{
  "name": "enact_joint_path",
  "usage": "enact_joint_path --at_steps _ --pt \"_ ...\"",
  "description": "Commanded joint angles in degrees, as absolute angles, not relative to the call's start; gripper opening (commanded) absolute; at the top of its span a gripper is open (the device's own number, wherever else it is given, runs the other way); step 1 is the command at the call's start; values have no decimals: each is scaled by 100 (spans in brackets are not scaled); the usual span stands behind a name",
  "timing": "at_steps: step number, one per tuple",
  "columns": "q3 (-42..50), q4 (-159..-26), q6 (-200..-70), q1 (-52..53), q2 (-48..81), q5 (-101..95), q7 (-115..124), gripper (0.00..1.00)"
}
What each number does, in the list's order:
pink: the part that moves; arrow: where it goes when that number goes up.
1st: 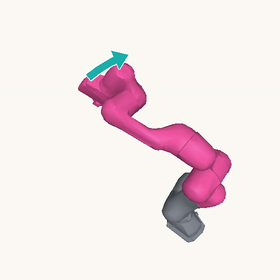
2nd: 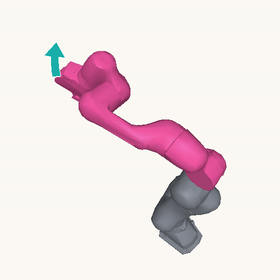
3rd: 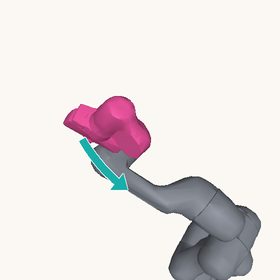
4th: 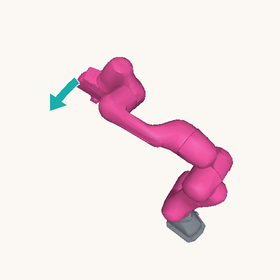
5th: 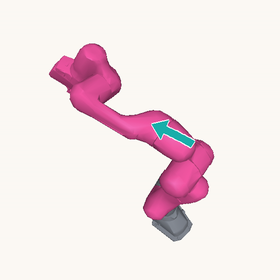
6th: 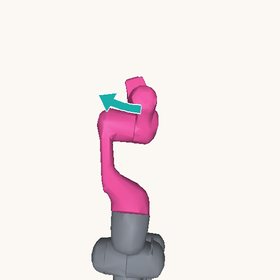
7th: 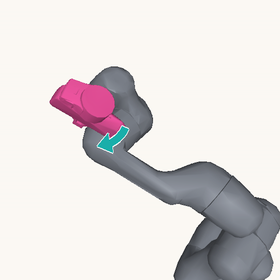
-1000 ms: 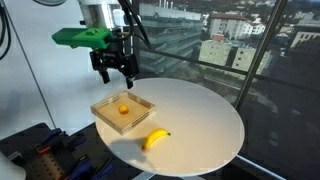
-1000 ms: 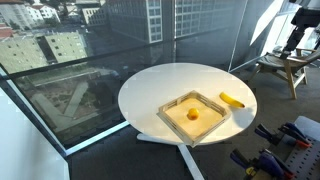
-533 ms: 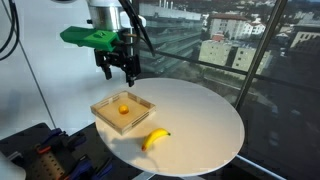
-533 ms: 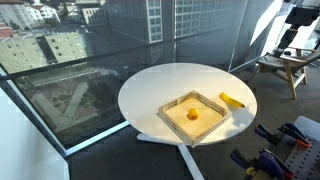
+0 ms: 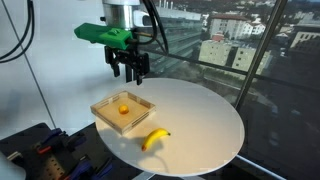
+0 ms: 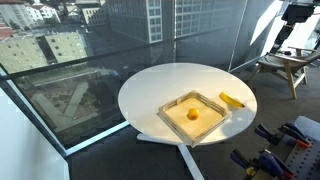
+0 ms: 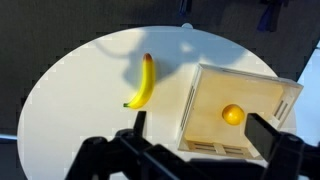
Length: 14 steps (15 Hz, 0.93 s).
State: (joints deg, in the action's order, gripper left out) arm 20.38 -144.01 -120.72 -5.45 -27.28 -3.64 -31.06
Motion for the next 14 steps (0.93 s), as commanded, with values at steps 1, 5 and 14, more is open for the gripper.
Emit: enact_joint_path --at_steps 1,5,14 --pt "2056 -13992 -11854 -563 -2332 -220 -3315 100" --pt "2031 -13805 -11860 -594 -2041 -223 -3320 100" --pt "2019 -13467 -12160 -677 -1383 -178 -3460 100"
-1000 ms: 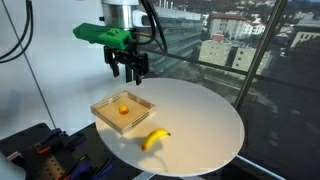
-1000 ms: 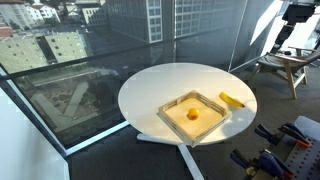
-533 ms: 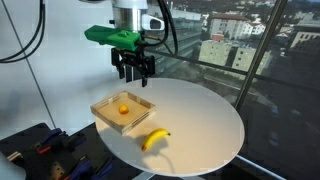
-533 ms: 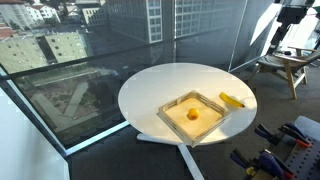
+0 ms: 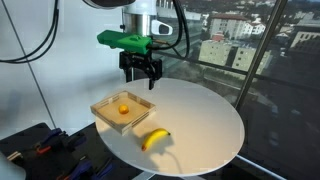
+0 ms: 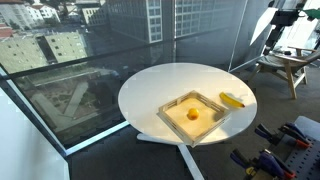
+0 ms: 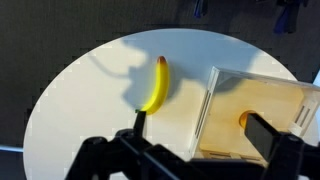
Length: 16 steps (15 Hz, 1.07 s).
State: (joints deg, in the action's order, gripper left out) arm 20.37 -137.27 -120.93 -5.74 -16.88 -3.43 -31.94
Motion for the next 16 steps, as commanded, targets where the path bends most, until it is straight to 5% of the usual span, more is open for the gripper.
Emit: enact_joint_path --at_steps 1,16 --pt "2022 -13431 -12219 -696 -1294 -163 -3481 100" --pt "1756 -13190 -13199 -960 -14 442 -3841 100"
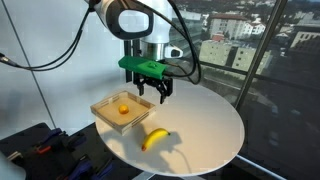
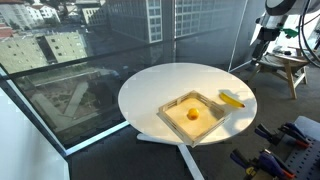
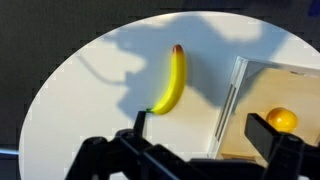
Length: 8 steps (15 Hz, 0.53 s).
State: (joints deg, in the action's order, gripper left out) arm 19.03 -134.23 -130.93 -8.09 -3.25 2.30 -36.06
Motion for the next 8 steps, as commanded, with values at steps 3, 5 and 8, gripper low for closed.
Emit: enact_joint_path --at_steps 3,5,8 --pt "1646 -13086 -13366 -1050 296 550 -3885 100" --pt "1575 -13031 -13437 -1126 444 573 -3894 100" --pt "1477 -12912 -13455 -1251 633 566 -3875 100"
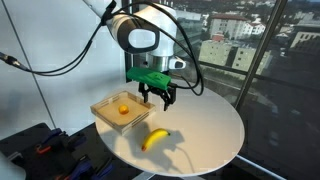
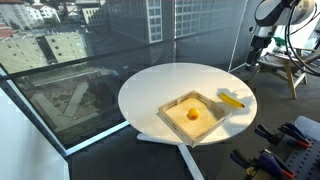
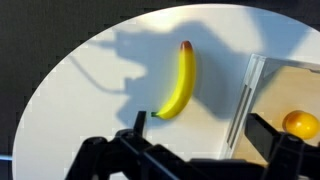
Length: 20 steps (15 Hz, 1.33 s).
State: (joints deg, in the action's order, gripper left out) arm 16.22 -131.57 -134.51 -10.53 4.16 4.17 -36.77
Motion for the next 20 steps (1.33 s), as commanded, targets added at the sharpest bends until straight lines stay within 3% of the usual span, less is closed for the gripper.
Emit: enact_joint_path --at_steps 1,20 --pt "1449 -12883 -13455 -1287 674 561 -3871 100" --pt "1370 -12975 -13444 -1341 639 388 -3651 100"
